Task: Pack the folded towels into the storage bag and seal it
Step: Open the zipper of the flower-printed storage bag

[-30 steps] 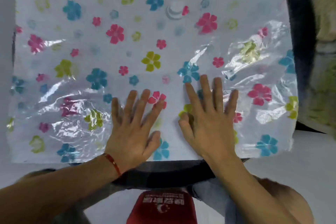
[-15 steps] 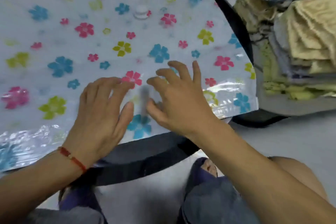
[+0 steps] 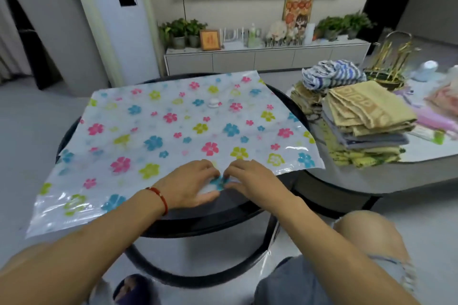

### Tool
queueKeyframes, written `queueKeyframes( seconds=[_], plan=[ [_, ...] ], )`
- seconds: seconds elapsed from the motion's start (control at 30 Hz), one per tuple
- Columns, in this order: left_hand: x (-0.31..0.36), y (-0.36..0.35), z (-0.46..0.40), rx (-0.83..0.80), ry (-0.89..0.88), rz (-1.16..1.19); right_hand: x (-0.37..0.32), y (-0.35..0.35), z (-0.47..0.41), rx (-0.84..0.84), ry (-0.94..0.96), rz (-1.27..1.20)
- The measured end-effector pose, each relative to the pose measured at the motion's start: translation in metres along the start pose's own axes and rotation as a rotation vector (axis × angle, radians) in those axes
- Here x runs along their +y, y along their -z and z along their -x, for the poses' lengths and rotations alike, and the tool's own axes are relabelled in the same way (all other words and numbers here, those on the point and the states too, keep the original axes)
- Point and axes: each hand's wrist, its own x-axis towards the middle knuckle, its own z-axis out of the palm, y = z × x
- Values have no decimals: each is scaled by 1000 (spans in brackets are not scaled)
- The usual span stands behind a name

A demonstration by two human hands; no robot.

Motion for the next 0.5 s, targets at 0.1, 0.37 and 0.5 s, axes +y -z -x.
queueKeyframes(
  seconds=[0.1,0.37,0.5],
  plan=[
    [-7,8,-8,-63,21,55,8,3,-16,-41,18,27],
    [-23,17,-24,-67,51,12,26,-16,-42,56,-8,0],
    [-22,18,-34,-26,68,18,29,-24,-49,124,-7,51]
  ],
)
